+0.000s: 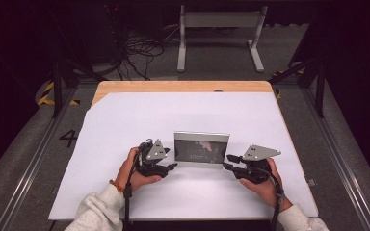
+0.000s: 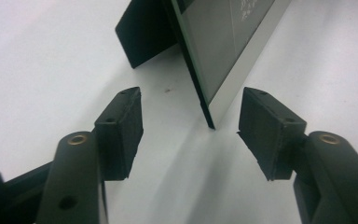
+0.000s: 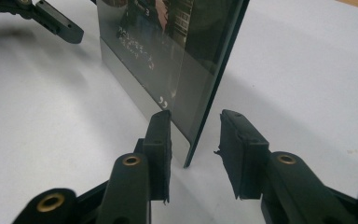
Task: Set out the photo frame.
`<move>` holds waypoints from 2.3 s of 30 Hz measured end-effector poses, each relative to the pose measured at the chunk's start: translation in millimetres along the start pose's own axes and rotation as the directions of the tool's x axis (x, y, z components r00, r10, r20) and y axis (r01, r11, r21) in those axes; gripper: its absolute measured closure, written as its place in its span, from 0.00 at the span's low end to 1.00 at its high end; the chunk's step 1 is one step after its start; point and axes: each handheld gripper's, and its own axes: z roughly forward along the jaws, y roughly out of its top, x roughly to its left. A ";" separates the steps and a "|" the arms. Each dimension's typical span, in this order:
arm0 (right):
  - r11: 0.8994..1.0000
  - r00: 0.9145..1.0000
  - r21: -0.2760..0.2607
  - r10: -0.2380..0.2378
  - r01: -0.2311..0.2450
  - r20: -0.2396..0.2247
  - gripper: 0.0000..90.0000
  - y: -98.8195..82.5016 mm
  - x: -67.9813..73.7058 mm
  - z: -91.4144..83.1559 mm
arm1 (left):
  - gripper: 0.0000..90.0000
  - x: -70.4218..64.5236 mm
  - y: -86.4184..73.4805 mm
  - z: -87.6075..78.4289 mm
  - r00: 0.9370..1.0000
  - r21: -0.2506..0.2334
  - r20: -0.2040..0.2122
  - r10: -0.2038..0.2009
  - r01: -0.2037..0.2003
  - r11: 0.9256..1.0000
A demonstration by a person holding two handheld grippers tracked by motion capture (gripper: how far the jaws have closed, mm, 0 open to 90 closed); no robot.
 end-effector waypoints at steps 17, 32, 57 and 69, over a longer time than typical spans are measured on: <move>0.995 0.995 0.056 -0.086 0.083 0.052 0.43 -2.2 5.2 -12.0 | 0.25 -6.3 -22.4 -27.9 0.999 0.001 -0.047 0.012 -0.012 1.000; 0.995 0.991 0.054 -0.095 0.090 0.097 0.19 -27.1 0.6 -31.0 | 0.11 -9.5 -57.6 -55.5 0.995 -0.058 -0.070 -0.068 0.064 0.996; 0.995 0.988 0.056 -0.092 0.085 0.128 0.16 -35.0 -2.2 -33.2 | 0.09 -6.8 -63.9 -51.6 0.995 -0.056 -0.066 -0.079 0.076 0.996; 0.994 0.987 0.062 -0.095 0.087 0.131 0.16 -35.2 -2.1 -31.3 | 0.10 -7.1 -63.0 -48.0 0.995 -0.038 -0.065 -0.069 0.067 0.997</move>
